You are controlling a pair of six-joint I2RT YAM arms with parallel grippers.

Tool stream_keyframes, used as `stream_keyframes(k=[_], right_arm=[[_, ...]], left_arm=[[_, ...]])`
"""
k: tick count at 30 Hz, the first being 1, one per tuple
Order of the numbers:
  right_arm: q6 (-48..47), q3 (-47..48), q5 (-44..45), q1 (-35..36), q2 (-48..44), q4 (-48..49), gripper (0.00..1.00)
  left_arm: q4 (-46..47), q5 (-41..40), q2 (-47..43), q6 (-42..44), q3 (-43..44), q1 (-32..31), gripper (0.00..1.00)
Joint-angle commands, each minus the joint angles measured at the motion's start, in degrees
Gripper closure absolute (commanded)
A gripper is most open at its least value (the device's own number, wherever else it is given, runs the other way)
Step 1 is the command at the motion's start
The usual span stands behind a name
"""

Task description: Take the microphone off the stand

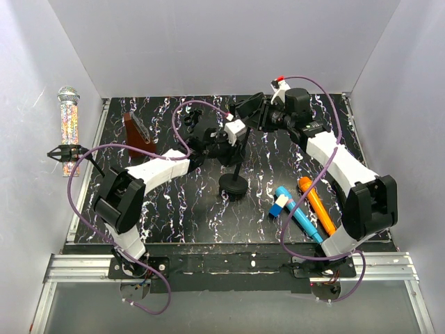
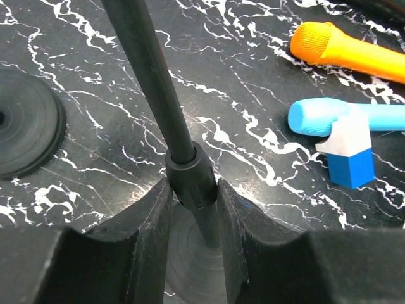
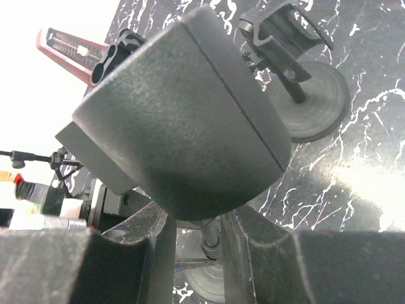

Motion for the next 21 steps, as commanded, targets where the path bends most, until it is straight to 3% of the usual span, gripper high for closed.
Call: stream_keyframes(k=[1,4,5,8,10,11,13,14,16,21], right_arm=[[8.05,3.16,4.04,0.44,-0.41,-3.76,0.99],[16.19,6.31,13.42,0.44,-0.32,-14.27,0.99],[18.32,7.37,15.37,0.44,0.11,-16.85,0.99],[21.06,8.17,14.44,0.44,0.38,-15.65,0.99],[20.63,7.04,11.89,0.44,0.3,-11.71,0.99],[19.93,5.9,10.75,0.35,0.21,-9.25,0.99],[19.4,4.31,9.51,0.09,0.03,-7.56,0.99],[18.7,3.26,8.11,-0.17,-0.06,-6.6,0.99],[16.5,1.24,6.44,-0.62,-0.41,-5.1,0.99],[15.62,-4.47,-2.07,-1.32,-1.55,4.89,0.99]], left_arm=[[-4.44,-14.31,-3.21,6.6,3.14,-2.55,1.0],[-4.98,-42.67,-4.89,10.38,2.09,-8.07,1.0],[-6.54,-46.93,-4.8,9.95,2.52,-8.87,1.0],[-13.22,-44.87,-4.62,6.18,4.89,-9.14,1.0],[-15.6,-39.79,-4.71,3.8,5.25,-9.06,1.0],[-16.22,-35.76,-4.8,4.06,5.34,-8.8,0.95],[-16.23,-28.29,-5.41,3.28,4.9,-7.22,0.54],[-15.53,-19.46,-5.85,2.14,4.37,-5.64,0.4],[-14.12,-10.03,-5.94,-0.15,4.02,-2.22,0.31],[-12.88,11.09,-1.91,-0.87,4.98,2.98,0.29]])
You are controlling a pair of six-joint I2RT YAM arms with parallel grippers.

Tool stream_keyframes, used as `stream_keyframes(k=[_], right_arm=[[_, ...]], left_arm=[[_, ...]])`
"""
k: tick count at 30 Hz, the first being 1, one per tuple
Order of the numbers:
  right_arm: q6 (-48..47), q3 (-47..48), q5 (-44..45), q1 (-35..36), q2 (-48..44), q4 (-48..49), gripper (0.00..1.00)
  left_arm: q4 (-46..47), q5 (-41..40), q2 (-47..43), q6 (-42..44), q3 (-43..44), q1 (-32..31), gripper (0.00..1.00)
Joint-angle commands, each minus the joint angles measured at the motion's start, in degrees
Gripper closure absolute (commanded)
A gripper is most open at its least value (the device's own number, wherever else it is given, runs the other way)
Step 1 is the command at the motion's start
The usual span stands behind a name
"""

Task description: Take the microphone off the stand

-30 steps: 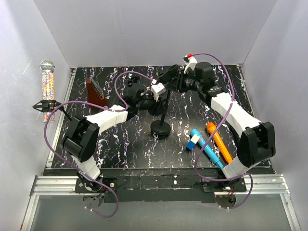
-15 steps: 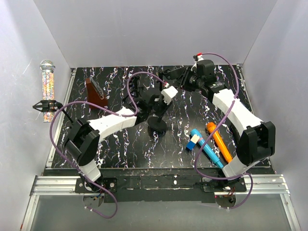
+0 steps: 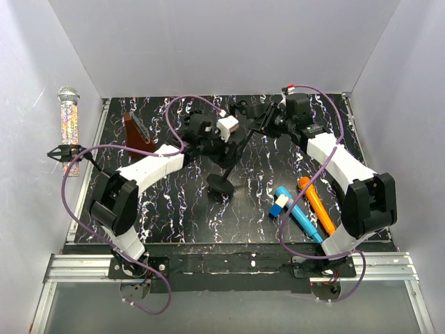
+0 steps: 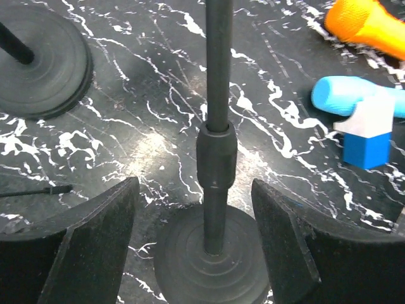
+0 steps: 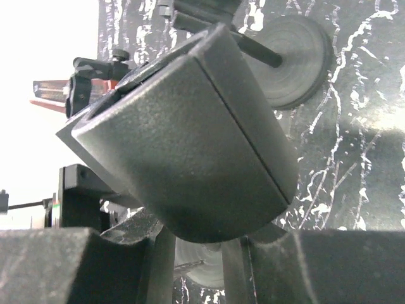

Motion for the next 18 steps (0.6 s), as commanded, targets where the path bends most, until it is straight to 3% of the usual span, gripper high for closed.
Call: stream_keyframes(k=[1,3,8,10,11,12,13,15,17,18], right_arm=[[-0.56,-5.04,-11.73,-0.4,-2.51,13.41,0.99],[-0.03,-5.84,-14.37,-0.4,-2.34,16.07,0.99],[0.32,-6.2,-14.74,-0.4,-2.69,17.75,0.99],[0.32,-6.02,-13.86,-0.4,-2.95,17.14,0.99],[0.32,-6.02,-13.25,-0.49,-3.13,16.35,0.99],[0.93,-5.68,-11.33,-0.49,-3.39,14.78,0.99],[1.72,-5.41,-10.0,-0.58,-3.65,12.85,0.99],[4.0,-3.84,-2.83,-0.49,-4.18,4.88,0.99],[7.07,0.37,7.98,-0.05,-4.01,-7.75,0.99],[9.09,2.57,12.21,0.12,-4.01,-12.44,0.99]], left_arm=[[0.45,22.94,1.07,0.18,1.68,2.94,0.31],[0.1,26.03,2.56,1.16,3.26,2.77,0.36],[-2.89,25.26,5.38,5.47,6.69,1.62,0.62],[-3.85,23.24,5.82,7.48,7.39,1.36,0.77],[-4.9,21.75,6.0,8.88,7.92,1.1,0.93],[-5.96,19.56,5.91,10.29,8.19,0.75,1.0],[-5.88,16.92,5.3,10.74,8.19,0.4,1.0],[-5.01,4.06,3.46,11.01,7.93,-2.23,1.0],[1.28,-27.23,1.61,12.23,5.31,-8.71,1.0],[8.89,-45.15,1.52,13.63,2.85,-12.23,1.0]])
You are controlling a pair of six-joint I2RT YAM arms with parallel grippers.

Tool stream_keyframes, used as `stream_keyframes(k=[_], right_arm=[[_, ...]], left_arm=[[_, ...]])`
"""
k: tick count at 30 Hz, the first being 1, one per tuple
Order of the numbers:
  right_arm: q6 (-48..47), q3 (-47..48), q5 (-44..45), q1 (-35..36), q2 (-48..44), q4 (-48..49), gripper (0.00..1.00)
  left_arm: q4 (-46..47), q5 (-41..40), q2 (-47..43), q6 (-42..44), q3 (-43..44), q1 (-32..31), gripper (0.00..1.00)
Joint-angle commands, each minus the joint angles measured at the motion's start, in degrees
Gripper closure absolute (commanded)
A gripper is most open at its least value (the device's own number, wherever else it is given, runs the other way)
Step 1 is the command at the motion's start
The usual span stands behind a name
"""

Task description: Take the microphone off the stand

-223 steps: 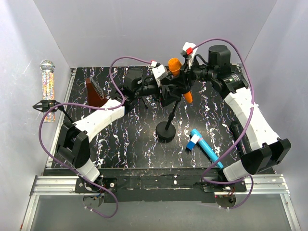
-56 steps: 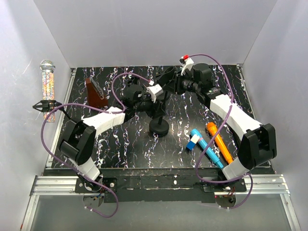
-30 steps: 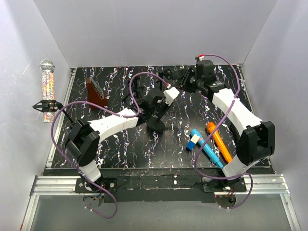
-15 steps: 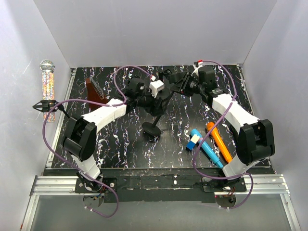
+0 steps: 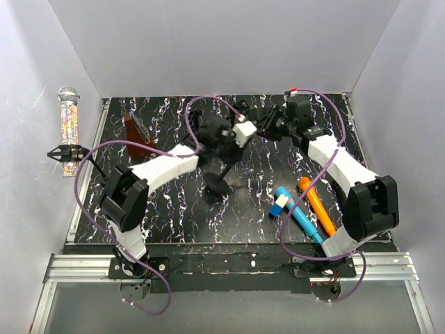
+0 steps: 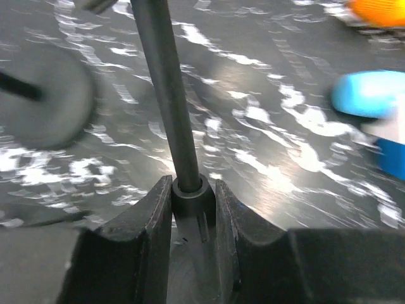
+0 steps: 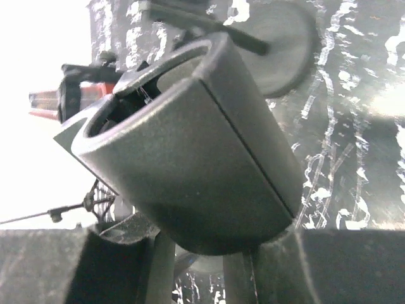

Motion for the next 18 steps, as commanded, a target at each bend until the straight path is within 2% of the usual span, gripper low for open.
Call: stream_keyframes(k=[1,3,5,7,8,9,11,12,14,16,18], right_arm=[[8.84,8.68,18.73,0.89,-2.17,-20.38,0.99],[9.73,9.83,19.37,0.89,-2.0,-21.73,0.99],[8.69,9.75,18.49,0.8,-1.73,-19.81,0.99],[7.02,9.22,17.35,0.89,-1.56,-17.96,0.99],[5.7,8.61,17.35,0.89,-1.64,-16.82,0.99],[4.47,7.82,14.74,0.72,-1.73,-14.98,0.99],[1.83,6.15,11.39,0.71,-2.0,-10.94,0.99],[0.43,4.75,9.28,0.63,-2.26,-7.79,0.99],[-1.6,2.29,4.71,0.28,-2.43,-2.25,0.99],[-2.04,0.26,1.8,0.1,-2.52,1.02,0.99],[-3.44,-1.4,-2.23,0.1,-2.61,5.06,0.99]], left_arm=[[15.95,-60.54,-3.4,8.48,-5.03,-13.09,1.0],[8.28,-58.97,-2.17,3.59,-2.16,-13.19,1.0],[5.53,-56.08,-2.17,0.07,-2.14,-13.19,1.0],[3.16,-46.27,-3.04,-0.22,-2.06,-12.58,0.98],[2.45,-40.39,-3.83,0.13,-2.14,-12.05,0.79],[1.58,-35.11,-4.62,-0.3,-2.15,-11.18,0.54],[-1.14,-15.57,-5.77,-1.87,-1.18,-7.59,0.33],[-2.64,-10.58,-5.77,-1.62,-0.57,-6.09,0.26],[-5.54,-3.11,-4.98,-0.13,0.49,-4.06,0.19],[-5.91,7.52,-4.45,-0.47,-0.03,-0.29,0.2],[-4.24,14.04,-3.84,-2.23,-0.65,2.44,0.22]])
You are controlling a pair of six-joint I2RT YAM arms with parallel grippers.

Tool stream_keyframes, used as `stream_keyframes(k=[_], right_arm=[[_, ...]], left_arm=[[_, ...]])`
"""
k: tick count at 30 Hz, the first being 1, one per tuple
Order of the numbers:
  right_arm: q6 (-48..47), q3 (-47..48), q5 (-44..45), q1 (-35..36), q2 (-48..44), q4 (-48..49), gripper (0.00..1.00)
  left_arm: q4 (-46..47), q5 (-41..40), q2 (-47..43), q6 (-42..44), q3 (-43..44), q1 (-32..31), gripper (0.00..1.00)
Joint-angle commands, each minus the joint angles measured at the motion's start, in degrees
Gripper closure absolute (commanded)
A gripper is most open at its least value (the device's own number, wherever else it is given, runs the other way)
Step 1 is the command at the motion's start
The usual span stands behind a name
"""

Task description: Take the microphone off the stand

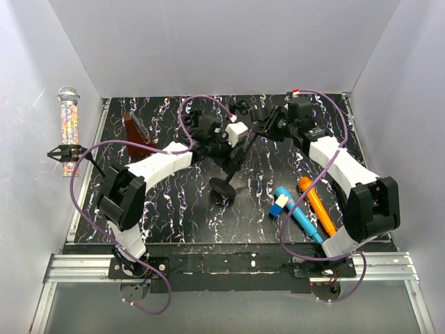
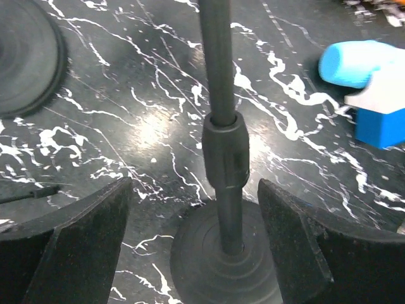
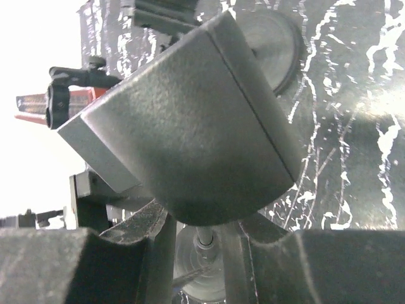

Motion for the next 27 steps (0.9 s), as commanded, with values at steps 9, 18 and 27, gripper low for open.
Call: stream_keyframes(k=[9,18,27], right_arm=[[-6.39,-3.56,-10.72,0.27,-1.91,12.71,0.99],[-5.69,-4.62,-9.49,0.1,-2.7,11.75,0.99],[0.9,-0.14,0.96,0.1,-1.56,-0.72,0.99]], left_arm=[[2.98,30.35,2.68,-5.49,2.89,4.66,0.49],[1.92,14.08,1.64,-2.41,7.12,0.54,1.0],[11.51,-49.44,-0.4,1.82,0.53,-11.6,1.0]])
